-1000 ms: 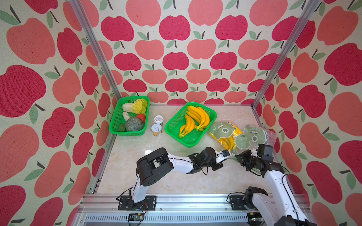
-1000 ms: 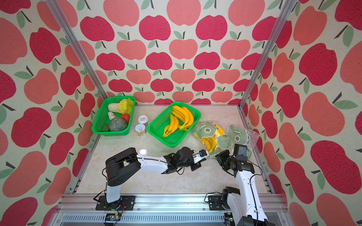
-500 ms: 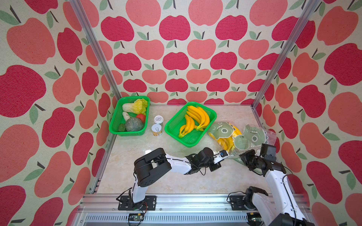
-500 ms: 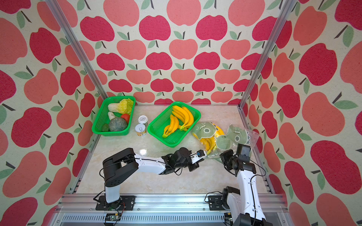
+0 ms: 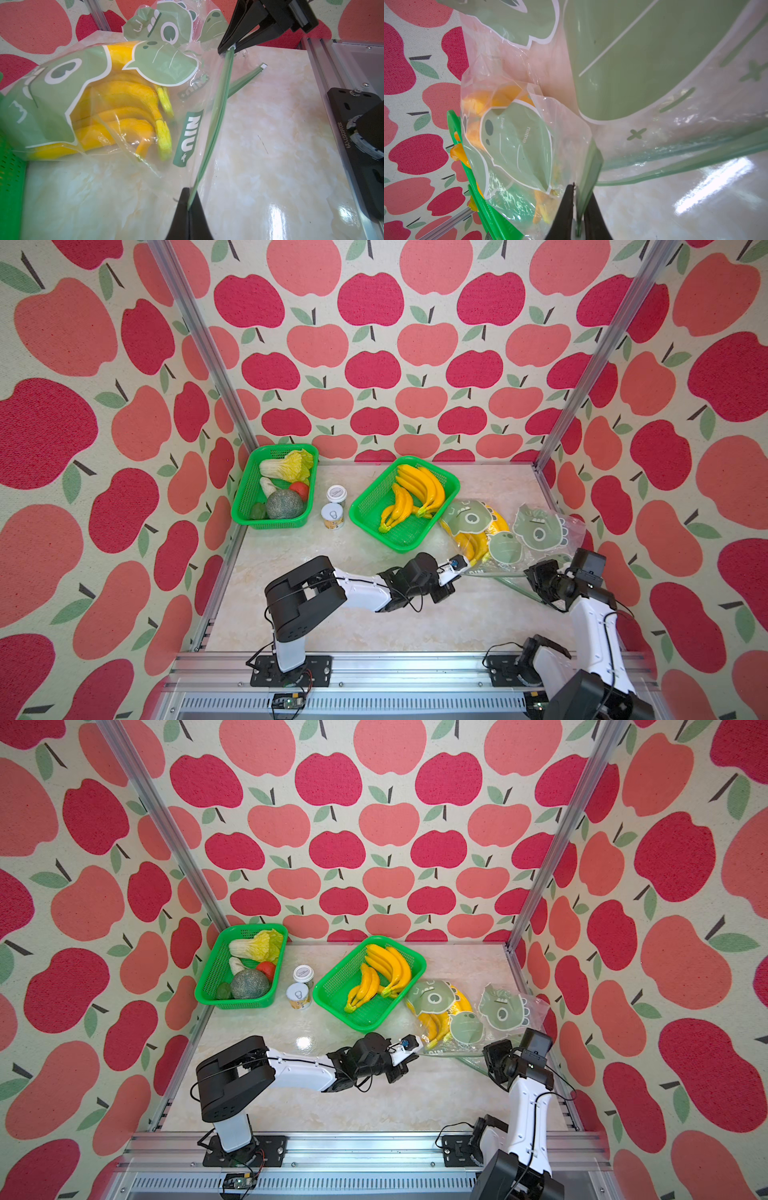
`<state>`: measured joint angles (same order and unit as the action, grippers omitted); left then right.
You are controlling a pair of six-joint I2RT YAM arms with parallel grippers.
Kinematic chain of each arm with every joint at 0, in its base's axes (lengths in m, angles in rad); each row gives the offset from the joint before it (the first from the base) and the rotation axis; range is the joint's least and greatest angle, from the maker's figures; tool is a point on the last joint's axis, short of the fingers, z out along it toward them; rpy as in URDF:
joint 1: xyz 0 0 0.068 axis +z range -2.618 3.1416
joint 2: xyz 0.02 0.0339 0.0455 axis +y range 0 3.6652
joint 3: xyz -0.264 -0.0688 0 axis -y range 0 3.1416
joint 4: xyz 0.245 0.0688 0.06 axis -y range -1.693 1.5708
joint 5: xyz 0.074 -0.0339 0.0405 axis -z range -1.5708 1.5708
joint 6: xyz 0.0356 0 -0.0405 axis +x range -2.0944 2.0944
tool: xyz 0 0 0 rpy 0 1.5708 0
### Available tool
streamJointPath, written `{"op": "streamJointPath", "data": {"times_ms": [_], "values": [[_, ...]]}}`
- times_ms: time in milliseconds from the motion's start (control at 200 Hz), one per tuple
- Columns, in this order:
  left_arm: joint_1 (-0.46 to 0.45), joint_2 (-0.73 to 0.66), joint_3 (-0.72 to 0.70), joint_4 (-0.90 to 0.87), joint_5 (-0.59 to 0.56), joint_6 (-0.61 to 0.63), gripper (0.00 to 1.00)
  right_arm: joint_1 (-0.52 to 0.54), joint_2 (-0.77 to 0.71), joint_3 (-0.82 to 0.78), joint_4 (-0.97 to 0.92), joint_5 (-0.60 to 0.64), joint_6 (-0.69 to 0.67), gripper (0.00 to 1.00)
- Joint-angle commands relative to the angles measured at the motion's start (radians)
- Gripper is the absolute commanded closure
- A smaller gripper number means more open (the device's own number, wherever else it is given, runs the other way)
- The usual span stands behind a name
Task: Open the zip-top bag and take out the banana
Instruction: Unzip the zipper on the zipper food storage bag.
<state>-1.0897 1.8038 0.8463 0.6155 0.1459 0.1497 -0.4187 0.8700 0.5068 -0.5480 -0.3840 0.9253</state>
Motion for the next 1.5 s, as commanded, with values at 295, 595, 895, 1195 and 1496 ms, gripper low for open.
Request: {"op": "streamJointPath", "data": {"times_ms": [295,595,895,1195,1496], "values": [[0.059,-0.048,-0.067,-0.017,-0.055,-0.043,1.0,-0.035,0.003,0.031,0.049,0.072,-0.065,0.91],[0.073,-0.044,-0.06,-0.028,-0.056,-0.043,1.0,-0.033,0.001,0.069,0.027,0.001,-0.145,0.67],[0.147,-0.062,-0.045,-0.063,-0.019,-0.02,1.0,0.159,0.019,0.289,-0.145,0.09,-0.376,0.47],[0.201,-0.106,-0.062,-0.097,0.01,-0.023,1.0,0.756,0.119,0.295,-0.09,0.295,-0.496,0.45],[0.248,-0.134,-0.082,-0.119,0.06,-0.025,0.99,1.011,0.209,0.284,-0.052,0.465,-0.548,0.43]]}}
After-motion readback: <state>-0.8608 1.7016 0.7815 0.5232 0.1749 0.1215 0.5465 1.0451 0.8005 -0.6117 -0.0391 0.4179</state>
